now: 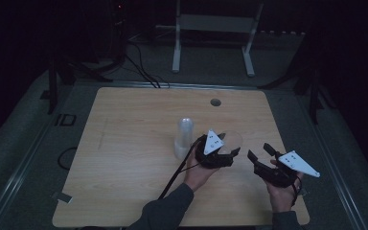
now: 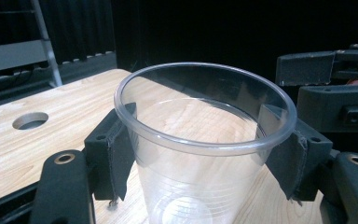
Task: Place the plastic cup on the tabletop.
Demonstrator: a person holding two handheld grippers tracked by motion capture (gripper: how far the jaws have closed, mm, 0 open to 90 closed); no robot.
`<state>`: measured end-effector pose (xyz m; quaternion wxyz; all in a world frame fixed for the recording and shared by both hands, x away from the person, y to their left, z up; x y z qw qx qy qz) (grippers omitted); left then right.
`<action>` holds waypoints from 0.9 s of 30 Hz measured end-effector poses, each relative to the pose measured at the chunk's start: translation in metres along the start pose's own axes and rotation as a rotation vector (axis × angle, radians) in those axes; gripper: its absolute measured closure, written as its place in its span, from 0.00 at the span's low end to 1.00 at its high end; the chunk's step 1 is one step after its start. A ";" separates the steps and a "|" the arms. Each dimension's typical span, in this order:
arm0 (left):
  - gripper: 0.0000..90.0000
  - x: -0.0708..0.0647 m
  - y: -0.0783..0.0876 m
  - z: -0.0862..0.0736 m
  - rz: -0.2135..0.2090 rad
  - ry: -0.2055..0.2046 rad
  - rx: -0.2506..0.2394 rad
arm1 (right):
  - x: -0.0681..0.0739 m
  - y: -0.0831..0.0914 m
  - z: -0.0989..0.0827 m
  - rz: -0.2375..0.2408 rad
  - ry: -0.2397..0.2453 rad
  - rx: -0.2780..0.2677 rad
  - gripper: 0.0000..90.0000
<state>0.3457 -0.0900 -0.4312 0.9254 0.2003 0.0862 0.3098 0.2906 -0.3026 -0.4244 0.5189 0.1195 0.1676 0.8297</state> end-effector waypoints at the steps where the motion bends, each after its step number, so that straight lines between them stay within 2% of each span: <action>1: 0.34 0.000 0.000 0.000 0.000 0.002 0.001 | 0.000 0.000 0.000 0.000 0.000 -0.001 0.35; 18: 0.34 0.000 -0.004 -0.007 0.004 0.004 -0.001 | 0.000 0.000 0.000 -0.001 0.000 -0.002 0.35; 27: 0.34 0.001 -0.006 -0.013 -0.005 0.017 -0.004 | 0.000 0.000 -0.001 -0.002 0.000 -0.003 0.35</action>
Point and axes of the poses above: each handheld gripper's, and its own axes: y roughly backward along the jaws, z roughly out of its top, x roughly to its left, the point moved 2 cm from there along -y, roughly forward along the jaws, and after that the axes turned 11 degrees about x, right-handed, at the moved point
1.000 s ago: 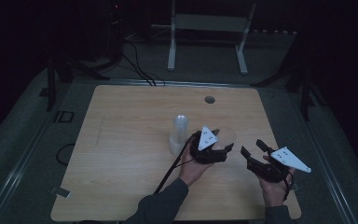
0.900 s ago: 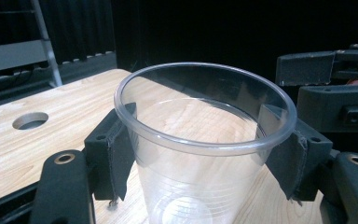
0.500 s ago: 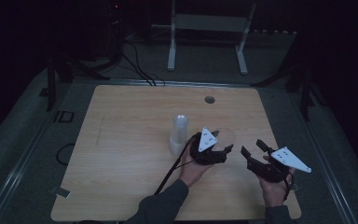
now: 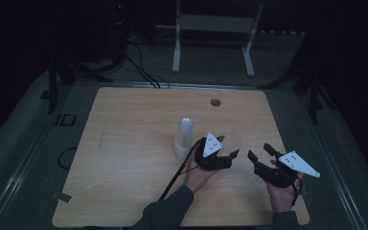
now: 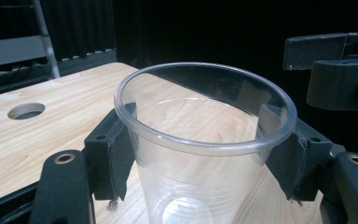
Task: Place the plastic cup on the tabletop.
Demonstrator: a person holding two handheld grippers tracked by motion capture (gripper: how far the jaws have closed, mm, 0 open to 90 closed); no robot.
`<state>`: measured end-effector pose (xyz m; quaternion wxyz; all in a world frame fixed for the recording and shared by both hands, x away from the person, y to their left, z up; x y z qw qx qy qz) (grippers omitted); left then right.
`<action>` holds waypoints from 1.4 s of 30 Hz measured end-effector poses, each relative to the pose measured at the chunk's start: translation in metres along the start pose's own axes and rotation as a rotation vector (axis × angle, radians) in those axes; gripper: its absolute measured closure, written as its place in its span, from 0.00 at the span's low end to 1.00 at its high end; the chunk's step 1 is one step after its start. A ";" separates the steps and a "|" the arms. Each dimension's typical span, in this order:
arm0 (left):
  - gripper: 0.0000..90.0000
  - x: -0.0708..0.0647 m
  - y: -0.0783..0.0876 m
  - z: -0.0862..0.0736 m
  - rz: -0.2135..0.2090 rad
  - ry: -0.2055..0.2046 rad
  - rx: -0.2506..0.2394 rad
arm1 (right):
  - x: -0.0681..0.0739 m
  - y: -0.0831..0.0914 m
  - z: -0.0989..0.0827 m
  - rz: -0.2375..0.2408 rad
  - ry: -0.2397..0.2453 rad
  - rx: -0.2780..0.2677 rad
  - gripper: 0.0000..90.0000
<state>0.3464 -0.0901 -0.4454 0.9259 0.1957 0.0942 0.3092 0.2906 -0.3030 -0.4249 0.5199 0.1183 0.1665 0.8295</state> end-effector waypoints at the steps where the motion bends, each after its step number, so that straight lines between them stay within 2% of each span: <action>1: 0.34 0.000 0.000 0.000 0.000 0.001 0.001 | 0.000 0.000 0.000 0.000 0.001 0.000 0.35; 42: 0.34 0.003 -0.015 -0.020 -0.022 0.013 0.037 | 0.001 -0.001 -0.001 0.003 0.002 0.004 0.35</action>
Point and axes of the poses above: each handheld gripper's, and its own axes: y roughly backward along the jaws, z roughly out of its top, x roughly to its left, the point moved 2 cm from there along -y, roughly forward along the jaws, and after that the axes turned 11 degrees about x, right-handed, at the moved point
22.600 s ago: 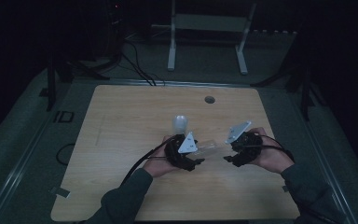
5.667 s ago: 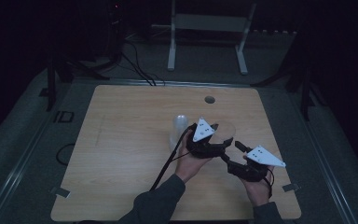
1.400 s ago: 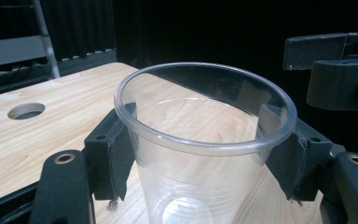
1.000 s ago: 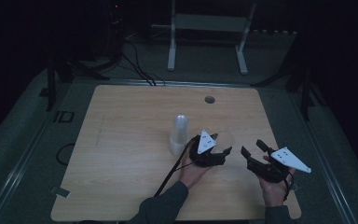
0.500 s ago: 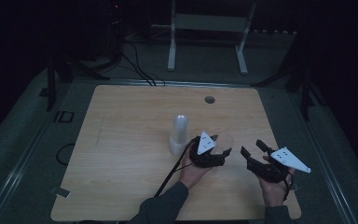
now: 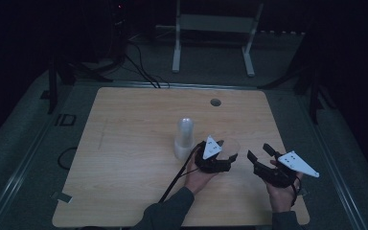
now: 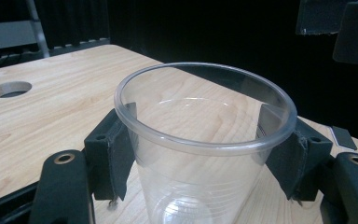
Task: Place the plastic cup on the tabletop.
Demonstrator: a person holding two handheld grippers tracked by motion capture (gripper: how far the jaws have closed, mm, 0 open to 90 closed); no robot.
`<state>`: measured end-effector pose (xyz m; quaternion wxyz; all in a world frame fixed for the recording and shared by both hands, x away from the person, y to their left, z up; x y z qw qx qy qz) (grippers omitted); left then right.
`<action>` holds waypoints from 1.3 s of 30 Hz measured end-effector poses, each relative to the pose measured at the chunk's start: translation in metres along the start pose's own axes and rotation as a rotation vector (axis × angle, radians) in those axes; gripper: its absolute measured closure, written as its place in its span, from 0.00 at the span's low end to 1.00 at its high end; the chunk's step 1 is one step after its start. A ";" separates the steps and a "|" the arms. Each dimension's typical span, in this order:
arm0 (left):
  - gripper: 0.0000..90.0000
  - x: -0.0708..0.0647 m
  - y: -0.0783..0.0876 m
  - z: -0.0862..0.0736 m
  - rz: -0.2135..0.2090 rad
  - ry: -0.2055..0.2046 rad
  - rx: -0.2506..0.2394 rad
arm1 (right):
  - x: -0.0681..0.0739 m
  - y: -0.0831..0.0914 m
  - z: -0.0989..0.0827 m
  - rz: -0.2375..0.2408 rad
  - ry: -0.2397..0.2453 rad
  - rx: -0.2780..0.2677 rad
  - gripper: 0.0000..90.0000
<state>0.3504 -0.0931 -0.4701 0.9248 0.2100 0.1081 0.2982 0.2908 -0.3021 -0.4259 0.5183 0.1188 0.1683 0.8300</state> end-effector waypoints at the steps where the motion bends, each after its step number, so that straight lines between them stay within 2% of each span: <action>1: 0.34 0.000 -0.001 0.000 0.000 0.002 -0.001 | 0.000 0.000 0.000 0.000 0.000 0.000 0.35; 39: 0.32 0.001 -0.014 -0.014 0.001 0.006 0.046 | 0.000 0.000 0.000 0.002 0.002 0.000 0.35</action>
Point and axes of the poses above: each handheld gripper's, and its own axes: y roughly backward along the jaws, z roughly out of its top, x roughly to its left, the point moved 2 cm from there along -y, roughly forward along the jaws, and after that the axes turned 11 degrees about x, right-handed, at the moved point
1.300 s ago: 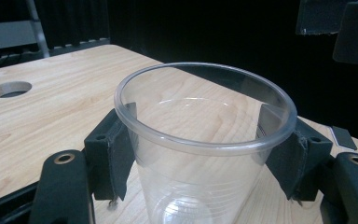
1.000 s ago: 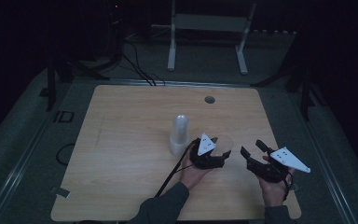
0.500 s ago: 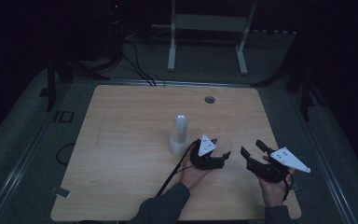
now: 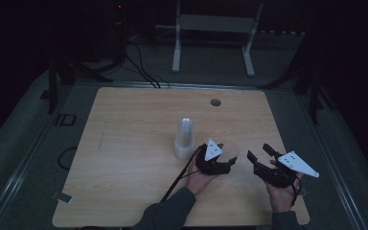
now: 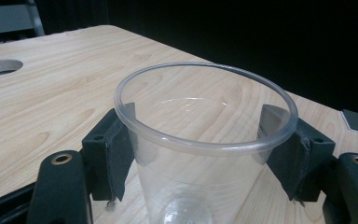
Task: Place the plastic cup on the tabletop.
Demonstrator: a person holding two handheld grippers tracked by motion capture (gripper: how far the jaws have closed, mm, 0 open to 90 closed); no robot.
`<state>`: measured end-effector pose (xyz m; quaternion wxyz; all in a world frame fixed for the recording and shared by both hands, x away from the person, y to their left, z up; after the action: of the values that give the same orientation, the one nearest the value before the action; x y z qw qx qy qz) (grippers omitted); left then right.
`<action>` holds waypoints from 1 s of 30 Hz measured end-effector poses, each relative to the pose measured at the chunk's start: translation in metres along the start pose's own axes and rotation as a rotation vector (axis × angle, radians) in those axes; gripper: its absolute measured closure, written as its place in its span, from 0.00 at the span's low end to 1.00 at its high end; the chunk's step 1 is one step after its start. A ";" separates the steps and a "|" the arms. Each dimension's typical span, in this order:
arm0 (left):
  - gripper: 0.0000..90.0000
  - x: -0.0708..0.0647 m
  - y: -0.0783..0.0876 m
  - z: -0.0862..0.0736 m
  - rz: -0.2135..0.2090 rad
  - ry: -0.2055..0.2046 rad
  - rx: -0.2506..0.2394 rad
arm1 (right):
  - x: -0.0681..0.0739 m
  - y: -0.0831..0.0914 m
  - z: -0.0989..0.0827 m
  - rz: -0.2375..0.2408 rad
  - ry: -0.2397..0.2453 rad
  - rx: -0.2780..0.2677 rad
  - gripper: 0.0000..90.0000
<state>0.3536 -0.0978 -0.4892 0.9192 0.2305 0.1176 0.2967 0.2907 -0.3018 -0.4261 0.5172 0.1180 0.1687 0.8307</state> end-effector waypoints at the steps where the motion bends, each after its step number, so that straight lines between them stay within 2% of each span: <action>1: 0.32 0.000 0.000 0.000 0.001 0.001 0.001 | 0.000 0.000 0.000 0.000 0.000 0.000 0.35; 16: 0.32 0.000 -0.003 -0.004 0.006 -0.003 0.012 | 0.000 0.000 0.000 0.000 0.002 0.001 0.35; 30: 0.30 -0.002 -0.003 -0.006 0.000 0.011 0.021 | 0.000 0.000 -0.001 0.001 0.001 0.003 0.35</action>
<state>0.3515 -0.0988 -0.4955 0.9161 0.2385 0.1259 0.2966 0.2909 -0.3020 -0.4267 0.5167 0.1183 0.1703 0.8307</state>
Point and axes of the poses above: each handheld gripper's, and its own axes: y roughly backward along the jaws, z roughly out of its top, x roughly to its left, the point moved 2 cm from there along -y, roughly forward along the jaws, and after that the axes turned 11 degrees about x, right-handed, at the moved point
